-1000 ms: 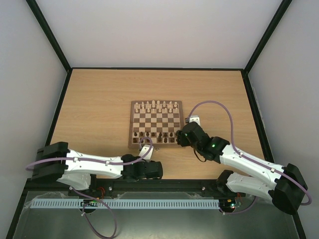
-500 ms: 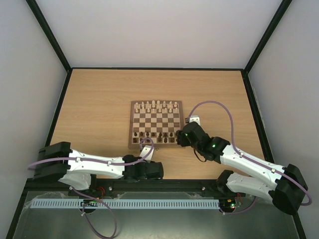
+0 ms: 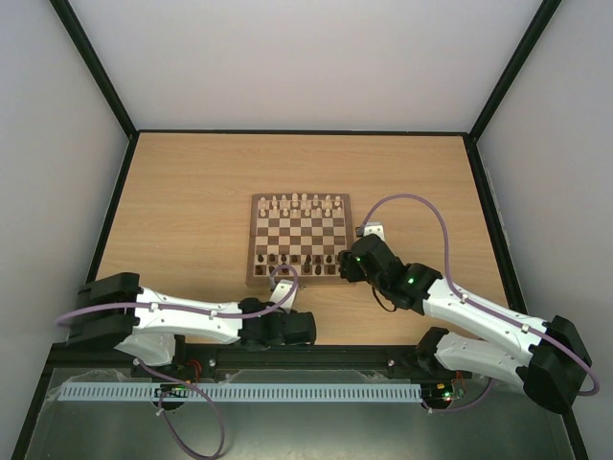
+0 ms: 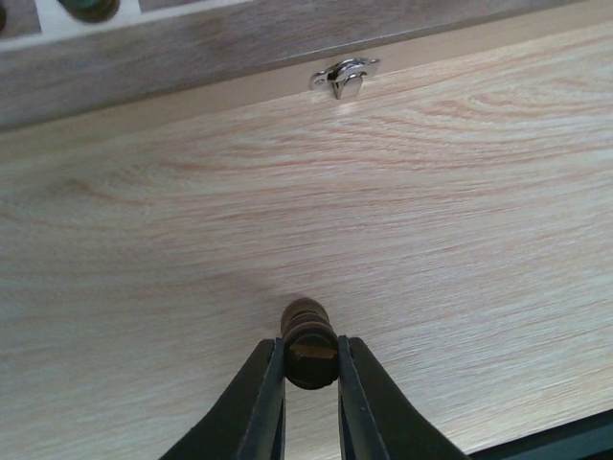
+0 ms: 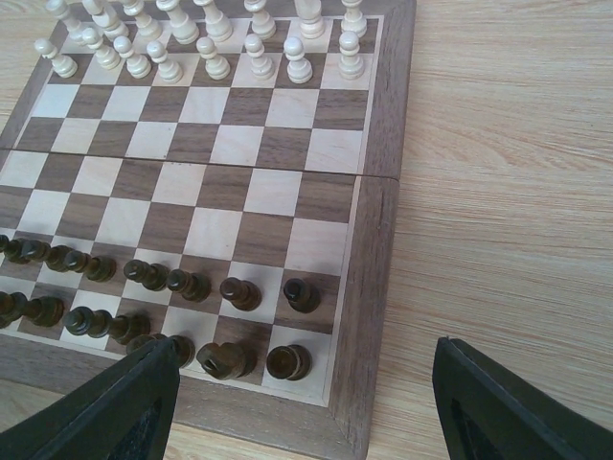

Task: Set up the chess pieces on the board
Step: Pick up the chess piece at the center of the board, then place the chess piece on the chessboard.

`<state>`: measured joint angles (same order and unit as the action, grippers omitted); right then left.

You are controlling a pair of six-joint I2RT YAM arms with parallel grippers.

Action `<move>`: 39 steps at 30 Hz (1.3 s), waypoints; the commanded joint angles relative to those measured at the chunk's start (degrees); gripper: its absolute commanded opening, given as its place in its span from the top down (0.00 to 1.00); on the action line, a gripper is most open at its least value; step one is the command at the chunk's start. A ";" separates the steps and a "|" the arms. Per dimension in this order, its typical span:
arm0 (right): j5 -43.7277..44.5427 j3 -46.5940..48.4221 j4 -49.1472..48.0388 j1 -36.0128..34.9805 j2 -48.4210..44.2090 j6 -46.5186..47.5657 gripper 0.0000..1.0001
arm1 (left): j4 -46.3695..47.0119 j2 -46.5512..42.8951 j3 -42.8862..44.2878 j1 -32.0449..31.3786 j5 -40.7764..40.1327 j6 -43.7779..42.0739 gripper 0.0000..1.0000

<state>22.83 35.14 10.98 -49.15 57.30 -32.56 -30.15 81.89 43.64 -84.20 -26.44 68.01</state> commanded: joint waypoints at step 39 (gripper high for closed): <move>2.08 -0.68 0.79 0.10 -3.84 -0.58 0.26 | -3.98 -1.37 12.36 15.16 -1.42 -18.93 0.95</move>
<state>23.09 35.07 10.81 -49.12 54.39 -32.60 -35.03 80.66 54.11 -71.96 -28.27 55.11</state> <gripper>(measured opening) 0.737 0.146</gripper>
